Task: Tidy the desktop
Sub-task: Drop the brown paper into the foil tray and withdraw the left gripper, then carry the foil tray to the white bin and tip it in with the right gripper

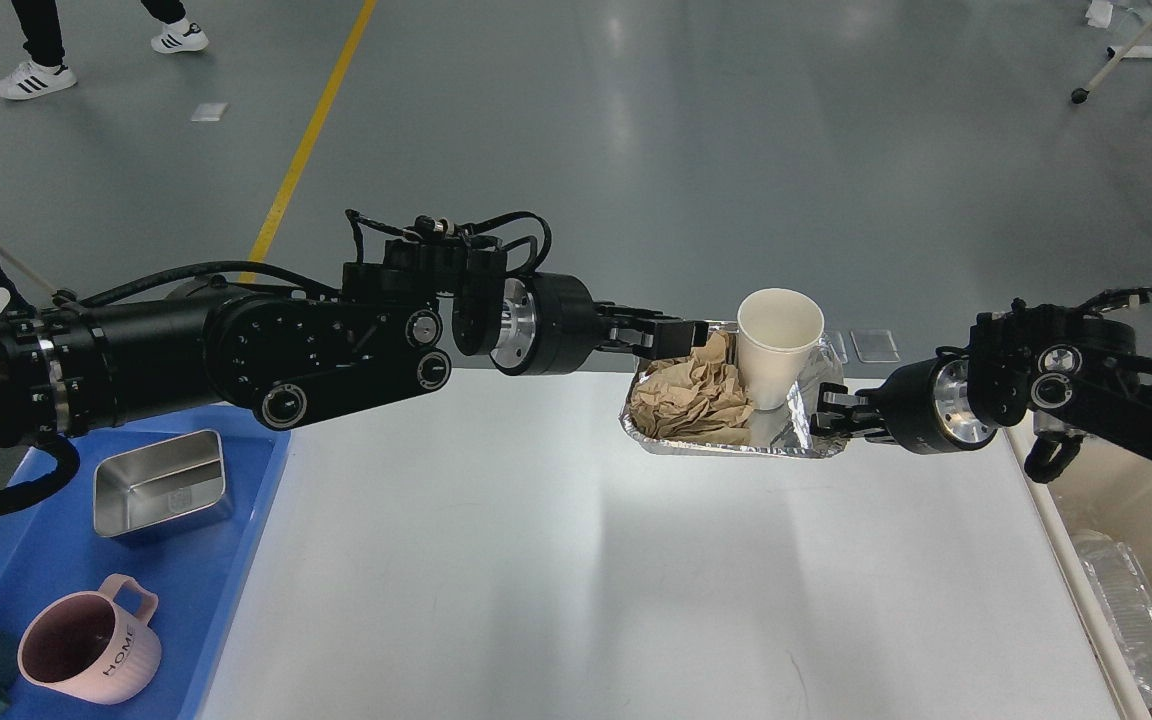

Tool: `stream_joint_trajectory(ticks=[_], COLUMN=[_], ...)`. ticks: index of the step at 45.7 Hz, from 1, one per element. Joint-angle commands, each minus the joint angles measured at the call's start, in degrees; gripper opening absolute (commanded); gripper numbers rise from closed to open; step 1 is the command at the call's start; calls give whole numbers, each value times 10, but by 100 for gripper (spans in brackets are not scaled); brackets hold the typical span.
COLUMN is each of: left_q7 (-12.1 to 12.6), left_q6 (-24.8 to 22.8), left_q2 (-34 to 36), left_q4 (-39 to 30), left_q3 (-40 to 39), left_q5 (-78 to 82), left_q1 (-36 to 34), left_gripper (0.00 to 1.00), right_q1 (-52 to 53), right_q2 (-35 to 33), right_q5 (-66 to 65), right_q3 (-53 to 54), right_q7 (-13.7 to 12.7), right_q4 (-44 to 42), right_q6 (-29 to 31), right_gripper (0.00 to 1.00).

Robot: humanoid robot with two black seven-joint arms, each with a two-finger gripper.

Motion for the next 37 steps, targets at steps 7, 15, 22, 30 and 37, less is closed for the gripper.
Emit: stream_joint_trajectory(ticks=[7,15,22,30,37], left_q7=[-5,-5,-2,-3,-5], left_q6=[13,37,49,42,32], left_q2=[47,136,203,199,150], left_q4=[0,-2,-3,-6,-7], left_q3=[-78,-188,-372,-573,-699], left_q5=[-87,-157,-261,-282,-283], left_q1=[20,103,240,402,482], left_gripper=[96,97,97,97,97], right_q1=[-8,-34,-66,-111,-152], right_q2=[-6,-23,-44,-82,-122], right_q5=[0,0,1,1,15], right_q3=[4,28,71,117,134], right_q7=[0,0,1,2,3], right_q4=[-1,-3,-4,-7,-17], right_q6=[0,0,-2,-19,-57], right_gripper=[0,0,0,0,0])
